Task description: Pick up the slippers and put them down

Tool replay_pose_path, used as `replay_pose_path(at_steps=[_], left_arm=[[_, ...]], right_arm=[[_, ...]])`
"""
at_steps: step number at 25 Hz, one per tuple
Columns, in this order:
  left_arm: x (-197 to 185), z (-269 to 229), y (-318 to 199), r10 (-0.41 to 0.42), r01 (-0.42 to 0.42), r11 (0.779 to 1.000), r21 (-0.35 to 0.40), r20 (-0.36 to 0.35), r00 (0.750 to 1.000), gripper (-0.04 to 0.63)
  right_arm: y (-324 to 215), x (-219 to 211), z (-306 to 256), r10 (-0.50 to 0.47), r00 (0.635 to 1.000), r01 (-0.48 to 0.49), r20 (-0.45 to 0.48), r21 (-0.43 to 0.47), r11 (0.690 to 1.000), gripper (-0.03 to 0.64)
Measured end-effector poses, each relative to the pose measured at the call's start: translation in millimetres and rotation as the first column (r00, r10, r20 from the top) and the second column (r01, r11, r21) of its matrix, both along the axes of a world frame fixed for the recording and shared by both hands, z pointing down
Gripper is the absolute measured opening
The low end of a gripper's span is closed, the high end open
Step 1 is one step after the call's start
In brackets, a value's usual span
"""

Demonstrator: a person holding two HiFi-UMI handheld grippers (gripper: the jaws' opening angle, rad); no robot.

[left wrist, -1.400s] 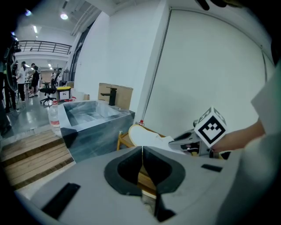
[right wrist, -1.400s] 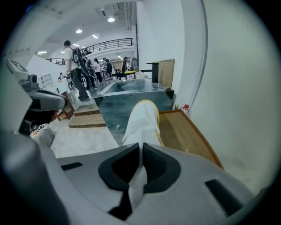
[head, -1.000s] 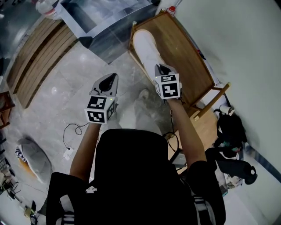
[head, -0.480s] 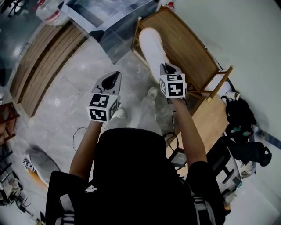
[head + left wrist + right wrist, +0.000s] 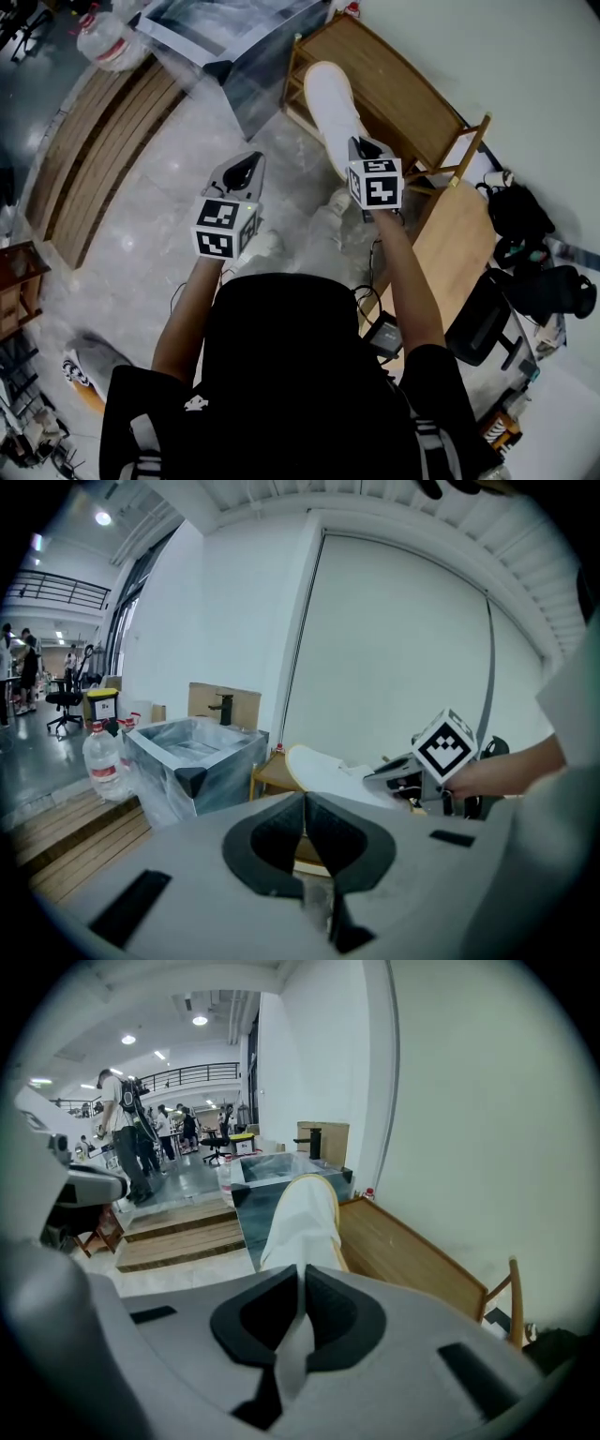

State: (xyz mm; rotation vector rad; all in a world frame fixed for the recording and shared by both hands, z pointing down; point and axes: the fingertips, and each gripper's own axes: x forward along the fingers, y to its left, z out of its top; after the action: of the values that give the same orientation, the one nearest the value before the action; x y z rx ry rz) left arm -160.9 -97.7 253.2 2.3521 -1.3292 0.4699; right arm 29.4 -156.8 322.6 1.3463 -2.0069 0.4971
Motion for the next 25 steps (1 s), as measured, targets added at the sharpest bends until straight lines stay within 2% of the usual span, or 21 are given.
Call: replay_pose_path(at_steps=[9,17,25], left_arm=[[-12,-8,3,0.063,-0.062,0.998,0.011,-0.013,0.998,0.008],[-4,3,-12,0.083,-0.083,0.997,-0.006,0.003,0.997,0.008],[12,30,-12,0.078,-0.079,0.996,-0.052,-0.016,0.997,0.008]], right_arm=[[21,0,-15,0.041,0.999,-0.041,0.0,0.017,0.999,0.008],[22,5,-3,0.014,1.0,-0.014,0.001,-0.013,1.0,0.008],[36,17,25,0.012,0.999,-0.009,0.03,-0.074,0.997,0.008]])
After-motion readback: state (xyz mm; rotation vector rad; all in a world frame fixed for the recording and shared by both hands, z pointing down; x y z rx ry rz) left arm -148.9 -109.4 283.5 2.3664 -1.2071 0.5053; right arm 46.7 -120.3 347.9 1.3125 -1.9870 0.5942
